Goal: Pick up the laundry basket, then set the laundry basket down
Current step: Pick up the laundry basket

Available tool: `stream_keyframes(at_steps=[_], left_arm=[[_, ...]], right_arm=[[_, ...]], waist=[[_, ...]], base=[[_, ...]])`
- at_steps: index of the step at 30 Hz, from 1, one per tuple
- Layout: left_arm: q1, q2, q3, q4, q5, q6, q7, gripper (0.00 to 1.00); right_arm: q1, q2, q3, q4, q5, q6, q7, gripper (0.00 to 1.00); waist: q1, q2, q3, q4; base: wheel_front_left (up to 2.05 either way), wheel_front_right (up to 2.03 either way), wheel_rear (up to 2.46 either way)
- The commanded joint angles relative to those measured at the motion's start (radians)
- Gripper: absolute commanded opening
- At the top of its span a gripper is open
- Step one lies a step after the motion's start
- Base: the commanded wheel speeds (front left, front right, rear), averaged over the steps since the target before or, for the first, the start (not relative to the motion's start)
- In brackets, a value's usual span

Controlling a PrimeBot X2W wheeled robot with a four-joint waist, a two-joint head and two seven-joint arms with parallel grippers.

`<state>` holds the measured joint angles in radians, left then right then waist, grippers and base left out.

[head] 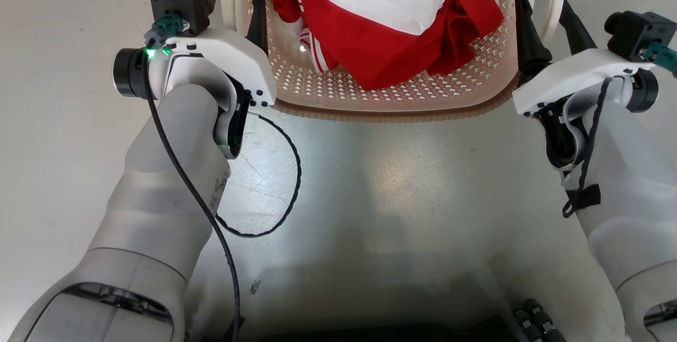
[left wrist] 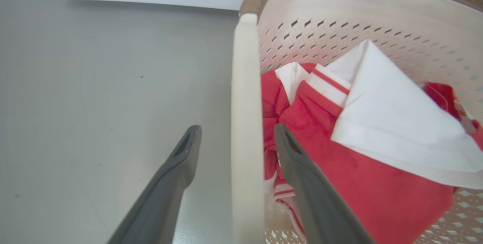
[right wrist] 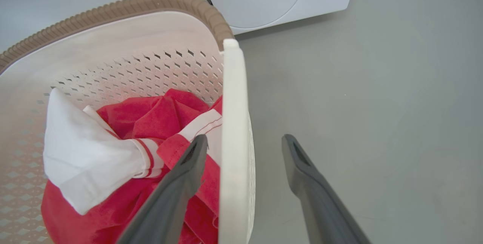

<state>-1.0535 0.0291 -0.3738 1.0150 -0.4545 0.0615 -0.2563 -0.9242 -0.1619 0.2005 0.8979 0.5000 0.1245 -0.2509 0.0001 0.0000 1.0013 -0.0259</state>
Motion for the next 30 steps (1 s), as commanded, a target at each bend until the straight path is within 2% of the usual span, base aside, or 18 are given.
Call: stream_keyframes(at_steps=[1, 16, 30], left_arm=[[0.003, 0.021, 0.004, 0.001, -0.016, 0.006, -0.006, 1.0], [-0.047, 0.021, -0.056, 0.075, -0.065, 0.02, -0.006, 1.0], [-0.07, 0.021, -0.106, 0.107, -0.097, 0.031, -0.006, 1.0]], right_arm=[[0.021, 0.008, 0.025, 0.008, 0.024, 0.006, -0.011, 1.0], [-0.059, -0.004, 0.173, 0.134, 0.174, 0.006, -0.011, 1.0], [-0.102, -0.023, 0.294, 0.168, 0.284, 0.006, -0.011, 1.0]], waist=[[-0.0001, 0.0, 0.001, 0.0], [-0.0001, 0.0, -0.005, -0.003], [-0.0001, 0.0, -0.011, -0.002]], base=[[0.0, 0.0, 0.0], [0.0, 0.0, 0.0], [0.0, 0.0, 0.0]])
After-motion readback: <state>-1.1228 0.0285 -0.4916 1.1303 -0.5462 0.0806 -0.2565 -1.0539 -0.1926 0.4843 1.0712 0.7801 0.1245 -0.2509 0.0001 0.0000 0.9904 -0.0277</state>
